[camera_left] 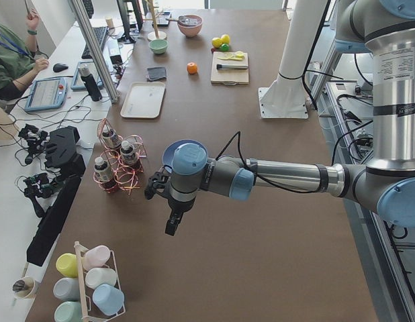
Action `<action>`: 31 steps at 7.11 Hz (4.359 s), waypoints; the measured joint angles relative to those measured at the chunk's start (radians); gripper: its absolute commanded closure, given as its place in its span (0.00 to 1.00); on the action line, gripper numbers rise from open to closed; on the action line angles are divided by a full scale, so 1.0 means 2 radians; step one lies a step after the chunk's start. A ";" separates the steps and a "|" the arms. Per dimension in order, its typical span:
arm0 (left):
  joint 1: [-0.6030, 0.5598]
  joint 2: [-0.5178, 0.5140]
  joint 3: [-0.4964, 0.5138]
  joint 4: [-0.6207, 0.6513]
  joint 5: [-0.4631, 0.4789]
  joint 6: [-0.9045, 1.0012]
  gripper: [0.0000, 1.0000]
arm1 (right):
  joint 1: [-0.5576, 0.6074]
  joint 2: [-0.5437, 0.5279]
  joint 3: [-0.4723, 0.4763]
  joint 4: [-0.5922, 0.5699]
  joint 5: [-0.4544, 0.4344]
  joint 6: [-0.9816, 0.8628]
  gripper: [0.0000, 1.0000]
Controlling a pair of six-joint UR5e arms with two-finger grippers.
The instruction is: Pick orange to plate
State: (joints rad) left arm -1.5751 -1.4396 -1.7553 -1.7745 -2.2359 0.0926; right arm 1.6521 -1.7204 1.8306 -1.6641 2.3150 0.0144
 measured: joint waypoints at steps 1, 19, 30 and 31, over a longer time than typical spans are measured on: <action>-0.002 0.003 -0.003 0.000 0.000 0.000 0.02 | 0.000 0.001 0.000 0.005 0.003 0.001 0.00; -0.004 0.004 0.002 -0.001 0.000 -0.004 0.02 | -0.001 0.004 0.004 0.008 0.026 0.005 0.00; 0.026 -0.025 0.051 -0.108 -0.069 -0.017 0.02 | -0.015 0.029 0.003 0.009 0.026 0.039 0.00; 0.049 -0.027 0.052 -0.135 -0.072 -0.060 0.02 | -0.027 0.039 0.002 0.009 0.026 0.055 0.00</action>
State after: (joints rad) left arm -1.4770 -1.4928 -1.6503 -2.0447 -2.3805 -0.0275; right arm 1.5979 -1.6430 1.8339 -1.6460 2.3673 0.1251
